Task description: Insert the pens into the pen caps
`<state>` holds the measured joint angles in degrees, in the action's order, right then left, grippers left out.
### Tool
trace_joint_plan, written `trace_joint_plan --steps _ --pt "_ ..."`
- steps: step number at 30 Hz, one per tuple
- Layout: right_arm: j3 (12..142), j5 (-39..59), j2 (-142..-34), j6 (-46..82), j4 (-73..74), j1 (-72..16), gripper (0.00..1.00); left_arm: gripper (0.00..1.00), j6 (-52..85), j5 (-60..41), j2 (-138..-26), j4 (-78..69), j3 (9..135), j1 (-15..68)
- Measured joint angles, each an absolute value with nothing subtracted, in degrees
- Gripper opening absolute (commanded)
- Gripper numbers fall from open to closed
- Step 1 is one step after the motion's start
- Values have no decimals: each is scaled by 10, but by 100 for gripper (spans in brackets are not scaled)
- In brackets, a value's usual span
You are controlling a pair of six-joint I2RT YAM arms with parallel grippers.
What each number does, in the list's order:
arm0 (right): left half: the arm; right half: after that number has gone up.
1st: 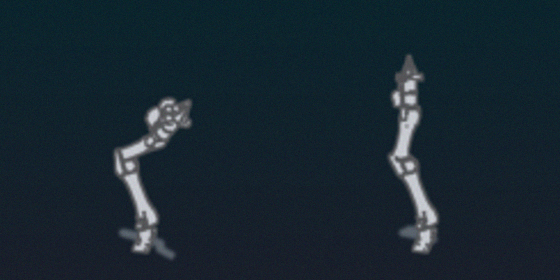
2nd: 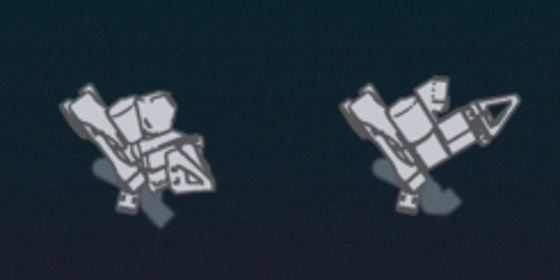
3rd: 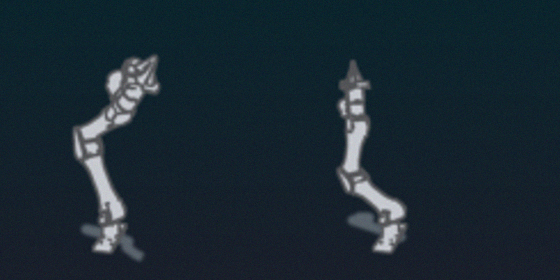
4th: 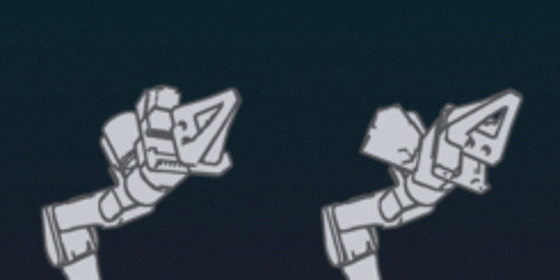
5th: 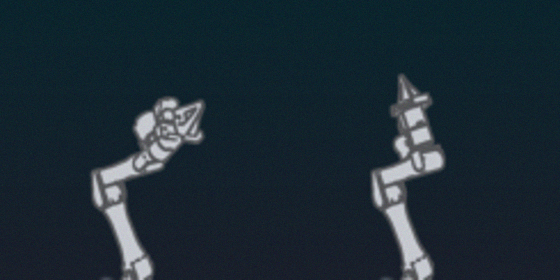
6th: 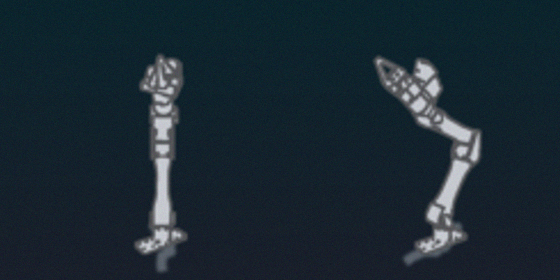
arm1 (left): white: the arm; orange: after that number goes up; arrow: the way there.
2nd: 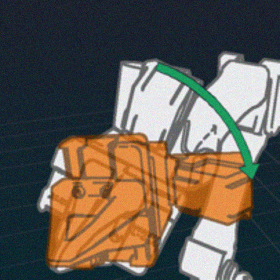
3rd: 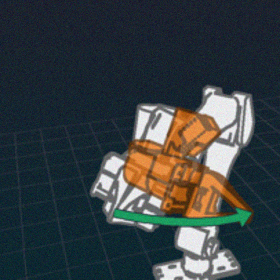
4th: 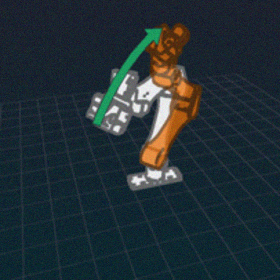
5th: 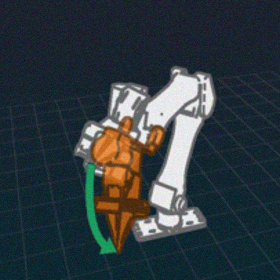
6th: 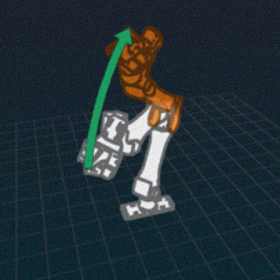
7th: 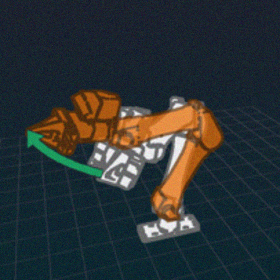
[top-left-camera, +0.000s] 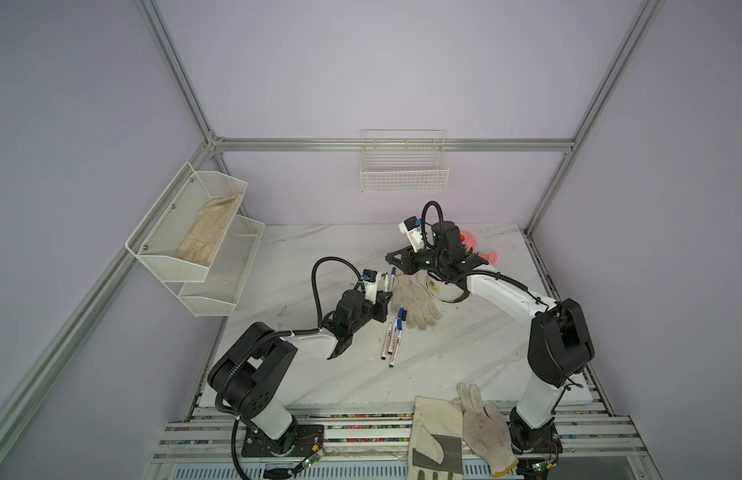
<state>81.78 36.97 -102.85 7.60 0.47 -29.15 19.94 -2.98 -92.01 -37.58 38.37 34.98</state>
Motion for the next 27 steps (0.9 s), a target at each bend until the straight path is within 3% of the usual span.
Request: trace_joint_plan --steps 27 --pt "831 415 -1047 49 -43 -297 0 0 199 -28 -925 -387 388 353"
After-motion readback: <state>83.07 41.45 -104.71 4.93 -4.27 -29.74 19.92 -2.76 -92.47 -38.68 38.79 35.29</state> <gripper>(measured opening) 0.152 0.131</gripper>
